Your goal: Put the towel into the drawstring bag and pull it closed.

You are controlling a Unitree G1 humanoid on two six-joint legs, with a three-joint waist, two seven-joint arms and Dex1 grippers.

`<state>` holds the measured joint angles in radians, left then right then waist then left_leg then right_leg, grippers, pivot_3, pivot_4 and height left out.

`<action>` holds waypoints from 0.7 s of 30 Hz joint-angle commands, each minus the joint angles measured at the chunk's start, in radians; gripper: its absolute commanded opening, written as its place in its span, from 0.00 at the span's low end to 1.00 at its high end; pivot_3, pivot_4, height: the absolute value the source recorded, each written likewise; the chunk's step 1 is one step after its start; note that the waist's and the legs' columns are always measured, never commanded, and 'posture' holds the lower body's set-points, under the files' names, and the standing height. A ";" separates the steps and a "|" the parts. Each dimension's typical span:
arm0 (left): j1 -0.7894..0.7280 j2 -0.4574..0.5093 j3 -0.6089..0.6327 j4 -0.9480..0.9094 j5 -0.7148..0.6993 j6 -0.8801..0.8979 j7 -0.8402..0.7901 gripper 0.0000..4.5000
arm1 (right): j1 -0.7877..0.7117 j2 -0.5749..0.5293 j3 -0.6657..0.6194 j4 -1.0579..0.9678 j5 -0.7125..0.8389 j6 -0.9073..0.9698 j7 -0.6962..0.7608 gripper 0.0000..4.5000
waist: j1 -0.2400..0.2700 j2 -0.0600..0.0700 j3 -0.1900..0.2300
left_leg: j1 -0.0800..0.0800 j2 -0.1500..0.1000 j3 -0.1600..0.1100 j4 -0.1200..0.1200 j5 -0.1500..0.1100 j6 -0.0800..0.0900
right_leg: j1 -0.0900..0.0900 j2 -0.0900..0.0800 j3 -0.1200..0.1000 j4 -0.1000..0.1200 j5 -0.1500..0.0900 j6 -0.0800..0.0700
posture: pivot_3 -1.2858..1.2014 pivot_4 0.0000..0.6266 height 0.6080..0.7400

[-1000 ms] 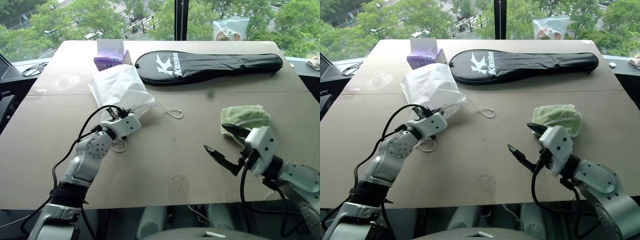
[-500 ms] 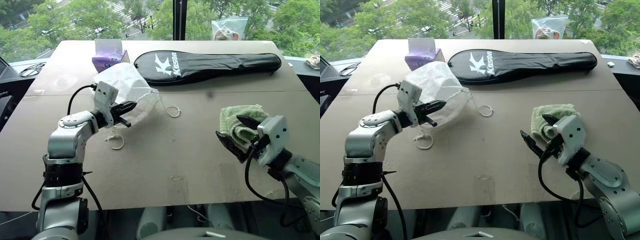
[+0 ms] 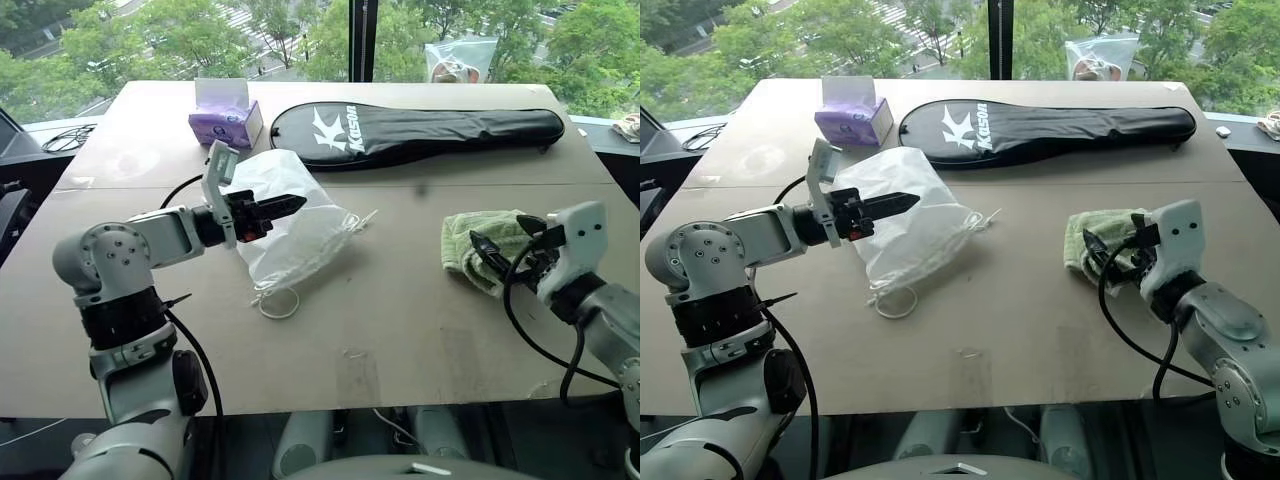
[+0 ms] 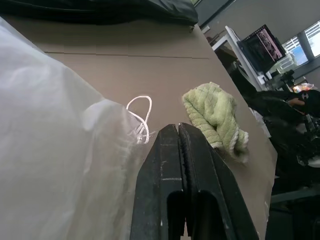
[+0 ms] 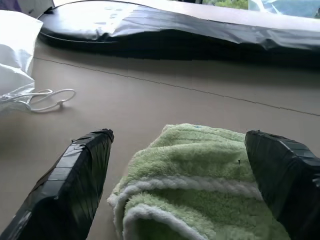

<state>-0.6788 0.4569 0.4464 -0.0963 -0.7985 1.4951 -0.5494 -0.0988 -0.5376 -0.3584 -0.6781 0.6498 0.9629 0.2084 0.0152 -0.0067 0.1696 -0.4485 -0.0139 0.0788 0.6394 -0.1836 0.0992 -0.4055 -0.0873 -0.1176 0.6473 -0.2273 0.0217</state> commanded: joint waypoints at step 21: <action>0.510 0.278 -0.592 -0.195 0.827 -1.251 -0.014 0.86 | 0.122 -0.083 0.129 -0.092 -0.018 -0.384 0.423 1.00 | 0.001 0.002 0.000 | -0.001 0.000 0.006 -0.007 -0.004 0.005 | -0.007 -0.003 0.007 -0.005 -0.003 -0.004 | 0.52 0.24 1.00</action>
<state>-0.1679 0.7284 -0.1424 -0.3023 -0.0310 0.2969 -0.5957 0.0189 -0.6187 -0.2241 -0.7335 0.6364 0.6049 0.6402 0.0160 -0.0048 0.1692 -0.4494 -0.0137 0.0851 0.6321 -0.1877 0.1048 -0.4126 -0.0901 -0.1105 0.6427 -0.2301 0.0178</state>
